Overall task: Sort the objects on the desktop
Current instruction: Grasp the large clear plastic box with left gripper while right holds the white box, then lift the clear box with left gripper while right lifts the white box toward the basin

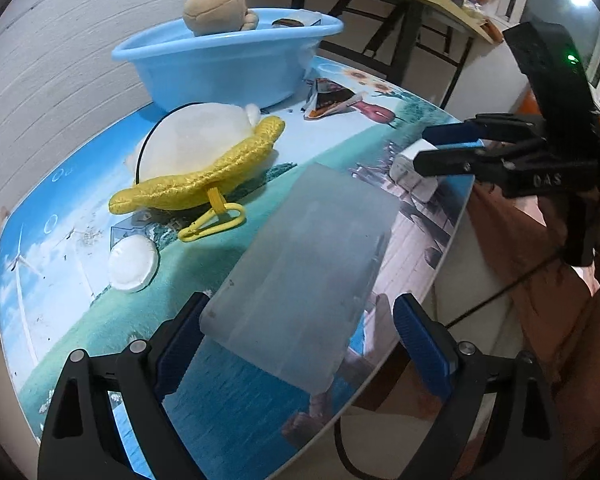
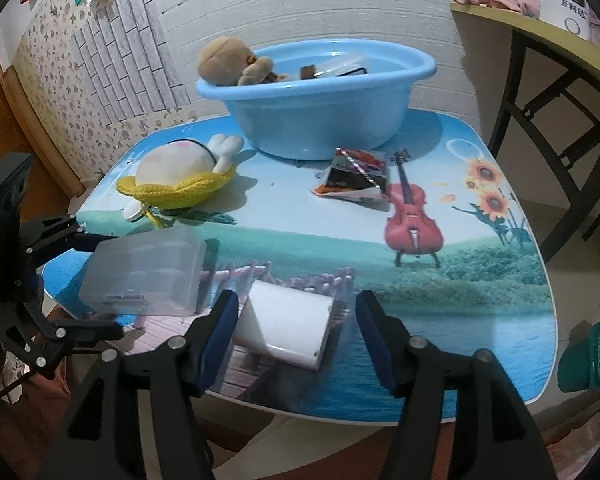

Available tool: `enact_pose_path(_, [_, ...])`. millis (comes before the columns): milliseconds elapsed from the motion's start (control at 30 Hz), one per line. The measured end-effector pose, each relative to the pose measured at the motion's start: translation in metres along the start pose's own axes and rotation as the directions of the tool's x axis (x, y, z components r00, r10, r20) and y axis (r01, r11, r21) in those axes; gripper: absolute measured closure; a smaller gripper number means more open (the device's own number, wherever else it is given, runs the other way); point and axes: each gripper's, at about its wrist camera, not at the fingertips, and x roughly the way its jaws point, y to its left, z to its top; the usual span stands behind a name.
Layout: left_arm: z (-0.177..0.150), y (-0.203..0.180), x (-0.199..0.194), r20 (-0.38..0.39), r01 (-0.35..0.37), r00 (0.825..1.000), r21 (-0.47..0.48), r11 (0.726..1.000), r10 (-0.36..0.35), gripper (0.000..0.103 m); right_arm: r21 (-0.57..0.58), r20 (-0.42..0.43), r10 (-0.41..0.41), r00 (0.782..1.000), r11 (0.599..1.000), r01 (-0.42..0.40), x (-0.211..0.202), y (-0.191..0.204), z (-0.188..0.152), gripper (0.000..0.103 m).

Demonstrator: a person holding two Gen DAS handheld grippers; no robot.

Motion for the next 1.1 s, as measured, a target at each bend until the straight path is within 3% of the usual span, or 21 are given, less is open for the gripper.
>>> enact_pose_path(233, [0.001, 0.014, 0.007, -0.017, -0.094, 0.995, -0.057, 0.994, 0.093, 0.009, 0.034, 0.004, -0.014, 1.0, 0.999, 0.014, -0.004, -0.013, -0.003, 0.042])
enact_pose_path(367, [0.002, 0.002, 0.006, -0.005, -0.009, 1.0, -0.025, 1.0, 0.009, 0.009, 0.044, 0.004, -0.023, 1.0, 0.999, 0.022, -0.005, -0.018, -0.003, 0.041])
enact_pose_path(467, [0.003, -0.012, 0.006, -0.005, 0.013, 1.0, 0.019, 1.0, -0.013, 0.012, 0.037, -0.004, -0.027, 1.0, 0.999, 0.027, -0.003, -0.016, -0.003, 0.041])
enact_pose_path(633, [0.006, -0.014, 0.005, 0.004, 0.0, 1.0, 0.019, 1.0, 0.0, 0.04, 0.024, -0.005, -0.014, 1.0, 1.0, 0.014, -0.002, -0.012, -0.004, 0.041])
enact_pose_path(1100, [0.01, -0.015, 0.007, -0.001, 0.008, 1.0, 0.018, 1.0, -0.008, 0.039, 0.016, 0.008, 0.004, 1.0, 1.0, -0.004, -0.003, -0.011, -0.004, 0.041])
